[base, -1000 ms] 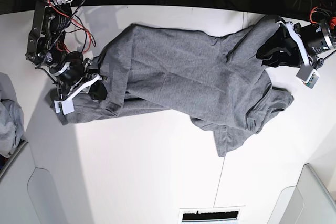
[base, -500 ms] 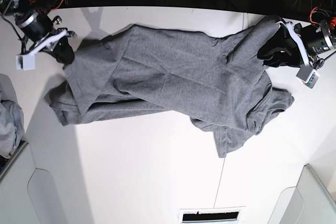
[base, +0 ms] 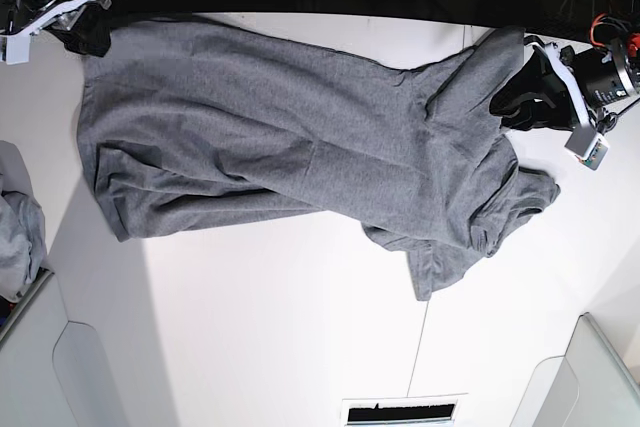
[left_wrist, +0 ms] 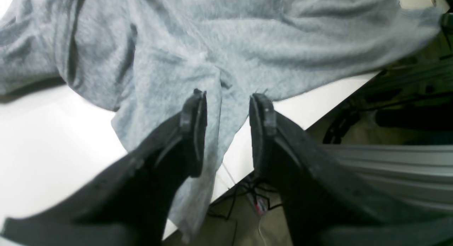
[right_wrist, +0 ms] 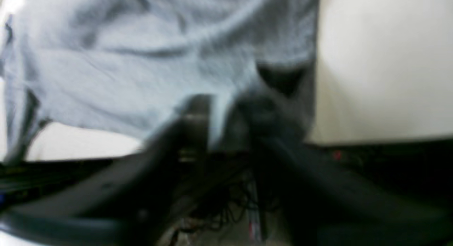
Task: Layout the t-shirt on the table in an organized manner, then fold the t-shirt properly
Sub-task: 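Grasp the shirt with both grippers and lift it to straighten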
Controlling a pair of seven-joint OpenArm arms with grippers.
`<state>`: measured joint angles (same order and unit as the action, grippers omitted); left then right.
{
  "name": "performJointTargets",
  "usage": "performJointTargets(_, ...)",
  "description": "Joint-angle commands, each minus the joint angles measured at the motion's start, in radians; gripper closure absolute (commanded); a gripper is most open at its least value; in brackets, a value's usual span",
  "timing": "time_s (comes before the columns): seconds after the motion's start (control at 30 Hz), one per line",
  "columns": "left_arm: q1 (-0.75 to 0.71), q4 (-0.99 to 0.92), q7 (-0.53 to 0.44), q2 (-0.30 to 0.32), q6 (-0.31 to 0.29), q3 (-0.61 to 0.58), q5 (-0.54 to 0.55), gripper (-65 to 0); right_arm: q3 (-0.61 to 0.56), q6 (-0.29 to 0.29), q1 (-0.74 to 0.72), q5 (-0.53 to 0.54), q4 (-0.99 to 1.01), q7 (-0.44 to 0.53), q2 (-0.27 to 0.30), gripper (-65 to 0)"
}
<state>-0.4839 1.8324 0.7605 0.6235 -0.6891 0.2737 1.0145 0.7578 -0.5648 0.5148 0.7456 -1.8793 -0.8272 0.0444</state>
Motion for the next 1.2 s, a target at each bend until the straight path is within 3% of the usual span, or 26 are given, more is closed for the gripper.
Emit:
performJointTargets(0.0, 0.005, 0.012, -0.021, 0.017, -0.009, 0.007, 0.020, -22.9, 0.005, -0.007, -0.012, 0.023, -0.019, 0.022, 0.011, -29.8)
performJointTargets(0.17, 0.017, 0.012, -0.021, 0.016, -0.009, 0.007, 0.018, -22.9, 0.005, -0.007, -0.147, 0.011, -0.019, 0.055, 0.011, -31.2)
performJointTargets(0.33, 0.035, 0.012, -0.034, 0.016, -0.009, 0.007, 0.018, -22.9, -0.031, 0.001, -0.303, -0.132, -0.003, 0.096, 0.026, -31.2)
performJointTargets(0.43, 0.035, 0.012, -0.037, 0.016, -0.009, 0.007, 0.020, -22.9, -0.110, 0.004, -0.365, -0.287, 0.060, 0.151, 0.089, -31.2)
performJointTargets(0.53, 0.035, 0.012, -0.039, 0.003, -0.009, 0.007, 0.019, -22.9, -0.221, 0.005, -0.413, -0.400, 0.175, 0.219, 0.185, -31.2)
performJointTargets(0.63, 0.035, 0.012, -0.039, -0.017, -0.009, 0.006, 0.019, -22.9, -0.341, 0.012, -0.471, -0.481, 0.316, 0.269, 0.270, -31.2)
performJointTargets(0.73, 0.035, 0.012, -0.039, -0.030, -0.009, 0.006, 0.019, -22.9, -0.450, 0.012, -0.526, -0.503, 0.423, 0.299, 0.320, -31.2)
performJointTargets(0.83, 0.035, 0.012, -0.039, -0.045, -0.009, 0.006, 0.017, -22.9, -0.538, 0.012, -0.564, -0.507, 0.463, 0.306, 0.329, -30.7)
performJointTargets(0.97, 0.035, 0.008, -0.048, -0.082, -0.009, -0.010, -0.007, -22.8, -0.637, 0.026, -0.605, -0.560, 0.508, 0.313, 0.328, -21.6)
performJointTargets(1.07, 0.035, -0.014, -0.118, -0.113, -0.009, -0.055, -0.093, -22.8, -0.682, 0.071, -0.639, -0.587, 0.554, 0.333, 0.328, -20.6)
performJointTargets(1.17, 0.050, -0.070, -0.205, -0.149, 0.003, -0.132, -0.195, -19.8, -0.689, 0.076, -0.674, -0.592, 0.605, 0.354, 0.323, -20.3)
